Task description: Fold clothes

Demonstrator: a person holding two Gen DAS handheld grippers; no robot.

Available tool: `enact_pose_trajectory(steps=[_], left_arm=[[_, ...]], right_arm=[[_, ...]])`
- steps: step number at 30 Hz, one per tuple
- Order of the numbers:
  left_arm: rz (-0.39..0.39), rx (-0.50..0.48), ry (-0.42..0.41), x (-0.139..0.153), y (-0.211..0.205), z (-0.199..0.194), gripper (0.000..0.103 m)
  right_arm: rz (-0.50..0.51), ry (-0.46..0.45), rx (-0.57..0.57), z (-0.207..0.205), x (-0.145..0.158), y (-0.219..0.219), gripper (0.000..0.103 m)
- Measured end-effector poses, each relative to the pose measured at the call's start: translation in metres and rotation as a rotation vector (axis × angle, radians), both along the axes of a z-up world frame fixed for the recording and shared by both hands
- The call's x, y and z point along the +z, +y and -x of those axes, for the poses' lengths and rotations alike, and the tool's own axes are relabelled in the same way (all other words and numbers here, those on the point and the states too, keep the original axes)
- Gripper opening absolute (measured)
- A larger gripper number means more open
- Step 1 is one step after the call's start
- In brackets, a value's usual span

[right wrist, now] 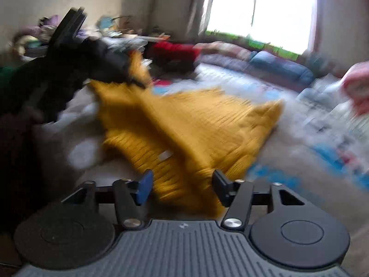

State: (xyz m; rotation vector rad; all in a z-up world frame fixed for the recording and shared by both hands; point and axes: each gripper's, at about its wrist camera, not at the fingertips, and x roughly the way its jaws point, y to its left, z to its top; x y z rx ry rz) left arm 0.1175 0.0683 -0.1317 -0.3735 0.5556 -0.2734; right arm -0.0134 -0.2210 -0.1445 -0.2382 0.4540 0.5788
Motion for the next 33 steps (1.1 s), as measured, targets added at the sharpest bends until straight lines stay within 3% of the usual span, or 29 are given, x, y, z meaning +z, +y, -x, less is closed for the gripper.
enact_pose_trajectory(steps=[5,7,8,10,12,16,19,21,27,33], left_arm=[[-0.009,0.01,-0.01,-0.003,0.002,-0.005,0.008],[-0.028,0.025,0.051,-0.015,0.002,-0.013,0.01],[-0.009,0.033,0.061,-0.017,0.005,-0.013,0.014],[-0.015,0.063,0.056,-0.009,0.01,-0.009,0.029],[-0.07,0.115,0.026,0.003,0.014,-0.003,0.037],[-0.145,0.191,-0.014,0.025,0.018,-0.001,0.037],[-0.146,0.171,-0.047,0.044,0.007,-0.009,0.038],[-0.137,0.094,-0.044,0.054,-0.012,-0.023,0.038],[-0.221,-0.202,-0.048,0.068,-0.11,-0.076,0.038],[-0.256,-0.331,0.022,0.059,-0.186,-0.14,0.039]], right_arm=[[-0.017,-0.149,0.004,0.012,0.015,0.004,0.061],[-0.024,-0.118,-0.009,0.002,0.01,0.003,0.062],[-0.028,-0.055,-0.005,-0.007,0.004,0.003,0.063],[-0.027,0.041,0.008,-0.019,-0.005,0.005,0.069],[-0.035,0.031,0.017,-0.018,-0.003,0.004,0.07],[-0.093,0.005,0.014,-0.017,0.007,-0.004,0.068],[-0.142,-0.048,-0.014,-0.018,0.009,-0.01,0.068],[-0.167,-0.044,-0.03,-0.023,0.008,-0.013,0.068],[-0.22,0.036,-0.019,-0.038,-0.003,-0.012,0.071],[-0.244,0.078,0.007,-0.044,-0.009,-0.011,0.078]])
